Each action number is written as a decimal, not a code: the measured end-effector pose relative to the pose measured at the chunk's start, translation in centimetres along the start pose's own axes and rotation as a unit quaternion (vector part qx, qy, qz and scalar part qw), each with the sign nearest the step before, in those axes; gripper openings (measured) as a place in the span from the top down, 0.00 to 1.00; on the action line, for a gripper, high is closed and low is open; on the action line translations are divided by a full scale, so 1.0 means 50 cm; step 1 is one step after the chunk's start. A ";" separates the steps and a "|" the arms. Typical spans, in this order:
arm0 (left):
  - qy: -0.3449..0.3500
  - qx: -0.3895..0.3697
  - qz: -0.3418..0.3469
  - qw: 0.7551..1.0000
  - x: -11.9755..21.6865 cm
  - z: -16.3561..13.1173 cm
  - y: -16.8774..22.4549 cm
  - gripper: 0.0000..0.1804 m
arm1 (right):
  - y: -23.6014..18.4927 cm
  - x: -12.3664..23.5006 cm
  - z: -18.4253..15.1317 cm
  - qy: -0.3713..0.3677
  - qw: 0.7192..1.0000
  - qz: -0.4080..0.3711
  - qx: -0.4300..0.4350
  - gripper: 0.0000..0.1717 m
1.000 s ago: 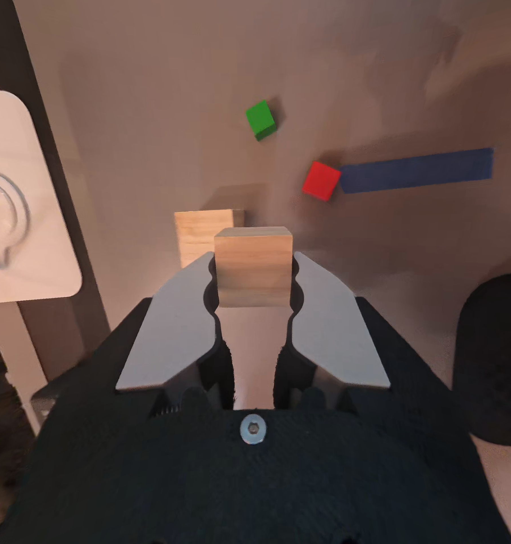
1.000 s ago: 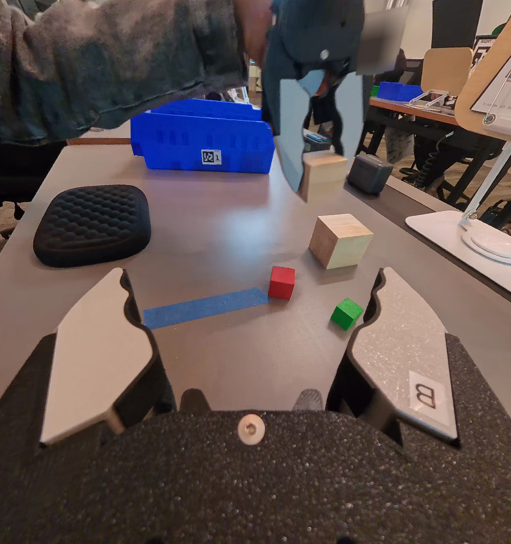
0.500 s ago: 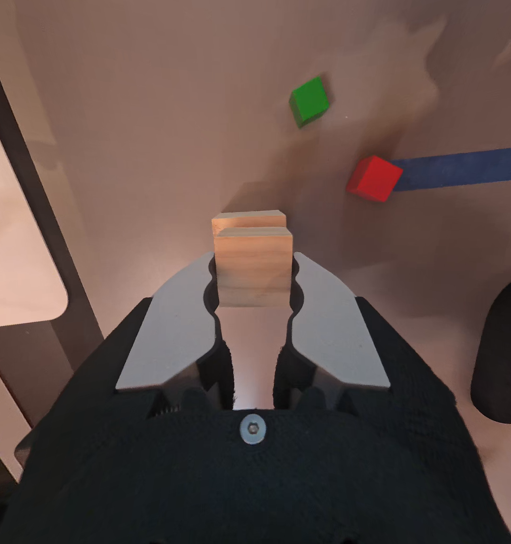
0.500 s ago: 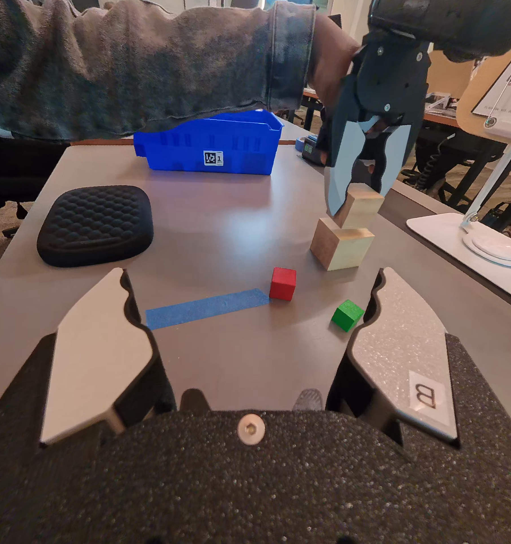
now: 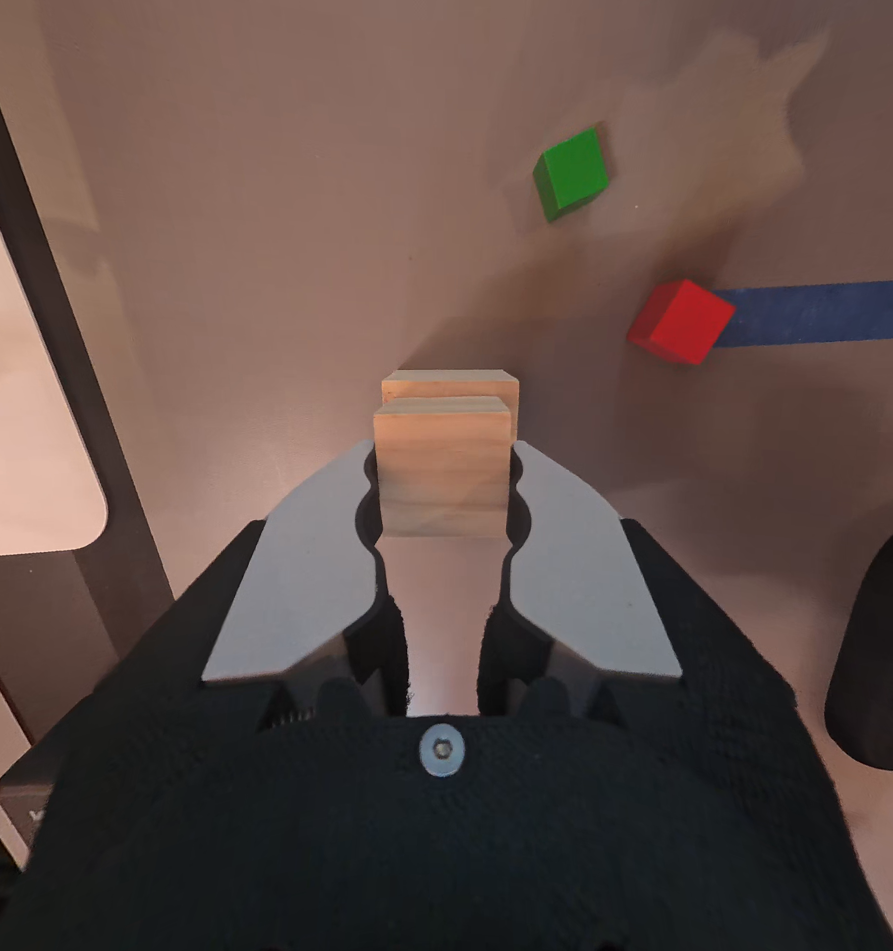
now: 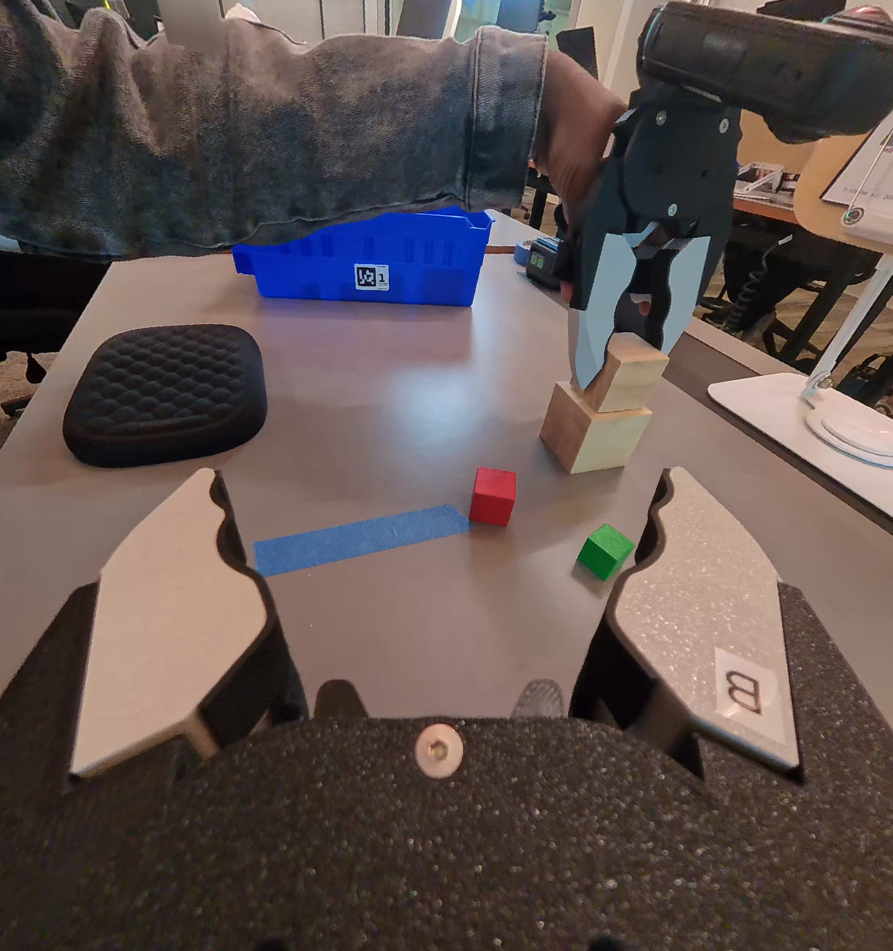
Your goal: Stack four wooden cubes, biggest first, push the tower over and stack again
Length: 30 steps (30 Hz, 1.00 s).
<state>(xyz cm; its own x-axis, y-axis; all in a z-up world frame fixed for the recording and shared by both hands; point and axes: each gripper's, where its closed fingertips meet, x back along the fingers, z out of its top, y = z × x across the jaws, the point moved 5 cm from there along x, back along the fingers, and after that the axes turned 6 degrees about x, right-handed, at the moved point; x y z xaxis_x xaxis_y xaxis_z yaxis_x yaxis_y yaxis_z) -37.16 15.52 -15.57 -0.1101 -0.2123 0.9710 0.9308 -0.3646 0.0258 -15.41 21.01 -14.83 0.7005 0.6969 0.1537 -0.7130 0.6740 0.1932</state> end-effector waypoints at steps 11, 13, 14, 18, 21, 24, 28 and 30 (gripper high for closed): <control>0.136 -0.073 0.103 0.983 0.085 0.054 0.080 0.64 | 0.003 0.001 -0.001 0.000 1.000 -0.002 -0.003 0.14; 0.143 -0.125 0.088 0.978 0.078 0.065 0.146 0.69 | 0.003 0.001 -0.002 0.000 1.000 -0.002 -0.004 0.14; 0.128 -0.144 0.072 0.979 0.064 0.064 0.176 0.71 | 0.002 0.000 -0.002 -0.002 1.000 -0.002 -0.003 0.14; 0.024 -0.158 0.019 0.987 -0.020 0.040 0.232 0.73 | 0.001 -0.001 -0.003 -0.004 1.000 -0.001 0.000 0.14; -0.004 -0.133 0.011 0.991 -0.066 0.034 0.220 0.73 | 0.002 0.001 -0.002 -0.002 1.000 -0.003 0.000 0.14; 0.007 -0.121 -0.001 0.993 -0.083 0.040 0.212 0.74 | 0.003 0.002 -0.001 -0.001 1.000 -0.004 -0.001 0.14; 0.014 -0.126 0.004 0.992 -0.074 0.043 0.209 0.74 | 0.003 0.001 -0.003 -0.002 1.000 -0.002 -0.004 0.14; 0.022 -0.130 0.003 0.991 -0.070 0.045 0.211 0.75 | 0.002 0.000 -0.004 -0.003 1.000 -0.001 -0.004 0.14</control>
<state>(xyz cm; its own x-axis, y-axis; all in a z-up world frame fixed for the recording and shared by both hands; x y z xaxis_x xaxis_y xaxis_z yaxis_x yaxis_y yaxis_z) -26.18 14.44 -18.16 -0.1260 -0.2531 0.9592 0.8103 -0.5840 -0.0477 -15.50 21.14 -15.00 0.7016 0.6945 0.1592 -0.7122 0.6771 0.1852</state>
